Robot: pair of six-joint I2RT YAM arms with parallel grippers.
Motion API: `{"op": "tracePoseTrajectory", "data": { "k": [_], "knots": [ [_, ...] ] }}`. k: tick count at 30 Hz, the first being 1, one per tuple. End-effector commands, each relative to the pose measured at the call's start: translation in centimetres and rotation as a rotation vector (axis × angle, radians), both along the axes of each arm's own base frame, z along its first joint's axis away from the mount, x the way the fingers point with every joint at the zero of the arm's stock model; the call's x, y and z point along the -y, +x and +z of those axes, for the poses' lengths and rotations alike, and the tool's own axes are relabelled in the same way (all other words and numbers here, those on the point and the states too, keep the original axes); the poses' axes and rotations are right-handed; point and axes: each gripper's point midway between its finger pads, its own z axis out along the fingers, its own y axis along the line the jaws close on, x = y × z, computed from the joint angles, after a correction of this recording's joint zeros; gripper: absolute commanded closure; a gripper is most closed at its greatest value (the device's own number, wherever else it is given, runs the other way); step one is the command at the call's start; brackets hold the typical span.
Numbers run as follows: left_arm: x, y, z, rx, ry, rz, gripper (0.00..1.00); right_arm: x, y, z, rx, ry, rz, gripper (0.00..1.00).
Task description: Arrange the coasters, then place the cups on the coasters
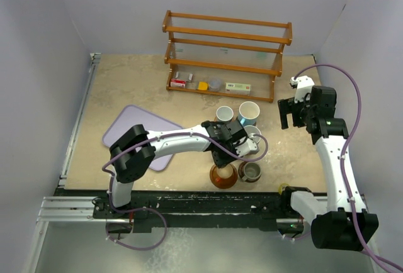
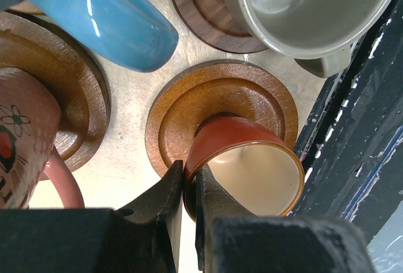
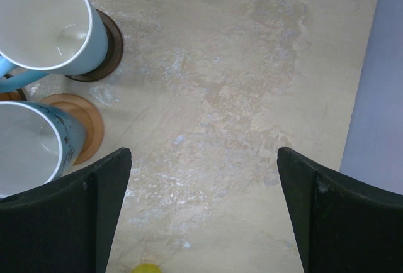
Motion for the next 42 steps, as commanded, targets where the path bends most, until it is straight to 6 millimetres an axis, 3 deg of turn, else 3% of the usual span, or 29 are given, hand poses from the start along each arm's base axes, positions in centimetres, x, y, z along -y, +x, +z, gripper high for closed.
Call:
{"op": "tracePoseTrajectory", "data": {
  "k": [1, 14, 23, 34, 42],
  "knots": [
    [0.6, 0.2, 0.7, 0.026, -0.042, -0.017, 0.97, 0.2, 0.1, 0.8, 0.035, 0.000, -0.007, 0.00],
    [0.6, 0.1, 0.5, 0.019, -0.041, -0.017, 0.92, 0.2, 0.1, 0.8, 0.033, 0.000, -0.007, 0.00],
    [0.6, -0.1, 1.5, 0.019, -0.060, -0.024, 0.77, 0.2, 0.1, 0.7, 0.032, 0.000, -0.007, 0.00],
    [0.4, 0.3, 8.0, 0.123, -0.181, -0.063, 0.60, 0.7, 0.6, 1.0, 0.047, -0.024, -0.019, 0.00],
    [-1.3, 3.2, 12.8, 0.266, -0.259, 0.004, 0.53, 0.7, 0.7, 1.0, 0.051, -0.031, -0.011, 0.00]
  ]
}}
